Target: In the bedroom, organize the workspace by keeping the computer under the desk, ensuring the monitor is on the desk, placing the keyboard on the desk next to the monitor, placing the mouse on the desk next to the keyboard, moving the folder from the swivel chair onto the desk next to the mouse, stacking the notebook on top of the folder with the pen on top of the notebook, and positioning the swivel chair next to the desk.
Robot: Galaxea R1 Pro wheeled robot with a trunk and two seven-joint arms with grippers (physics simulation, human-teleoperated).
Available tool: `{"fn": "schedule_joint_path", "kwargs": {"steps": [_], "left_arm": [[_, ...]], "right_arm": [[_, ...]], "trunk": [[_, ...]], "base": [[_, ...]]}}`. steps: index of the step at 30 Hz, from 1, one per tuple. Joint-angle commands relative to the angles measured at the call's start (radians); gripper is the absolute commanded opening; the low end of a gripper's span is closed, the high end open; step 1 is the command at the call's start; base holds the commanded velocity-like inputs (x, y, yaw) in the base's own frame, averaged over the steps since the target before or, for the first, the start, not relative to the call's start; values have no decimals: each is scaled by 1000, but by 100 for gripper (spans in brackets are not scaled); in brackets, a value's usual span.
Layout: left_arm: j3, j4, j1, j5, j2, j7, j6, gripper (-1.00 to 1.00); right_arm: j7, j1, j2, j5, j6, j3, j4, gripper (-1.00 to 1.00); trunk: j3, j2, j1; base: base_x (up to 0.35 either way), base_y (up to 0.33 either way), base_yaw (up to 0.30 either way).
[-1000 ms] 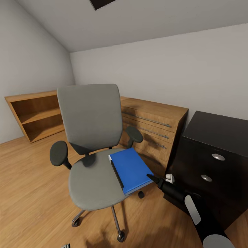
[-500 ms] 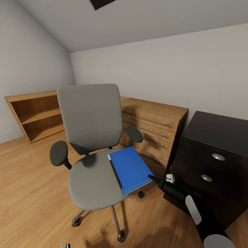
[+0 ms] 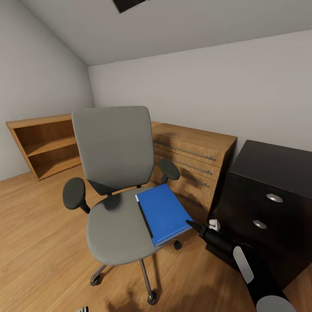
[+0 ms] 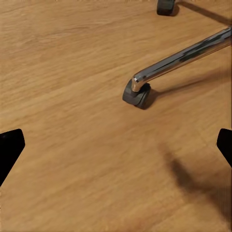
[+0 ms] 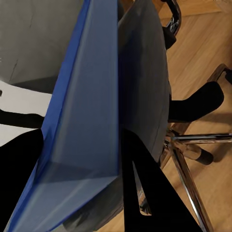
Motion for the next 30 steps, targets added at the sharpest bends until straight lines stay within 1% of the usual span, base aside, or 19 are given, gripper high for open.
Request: {"fn": "schedule_joint_path", "kwargs": {"steps": [1,10,14,17,20,23,30], "left_arm": [[-5,1,-1,6,0,2,-3,100],[-5,0,-1,6,0,2,-3,100],[-5,-1,-1,6,0,2,-3,100],[-5,-1,-1,6,0,2,-3,100],[-5,-1,-1,6,0,2,-3,100],[-5,-1,-1,6,0,2,-3,100],[-5,-1,-1,6,0,2,-3,100]], "right_arm": [[1,0,0,-4,7,-1,1,-100],[1,0,0,-4,7,-1,1,-100],[14,0,0,-4,7,4,0,-100],[44,0,0,-2,7,17,-2,-100],[56,0,0,-2,7,37,-3,-100],[61,0,0,-2,7,50,-4,-100],[65,0,2,-3,7,58,-3,-100]], "trunk": [[2,7,-4],[31,70,-39],[43,98,-54],[52,119,-65],[62,140,-77],[71,161,-88],[93,210,-115]], "base": [[0,0,0],[0,0,0],[0,0,0],[0,0,0],[0,0,0],[0,0,0],[0,0,0]]}}
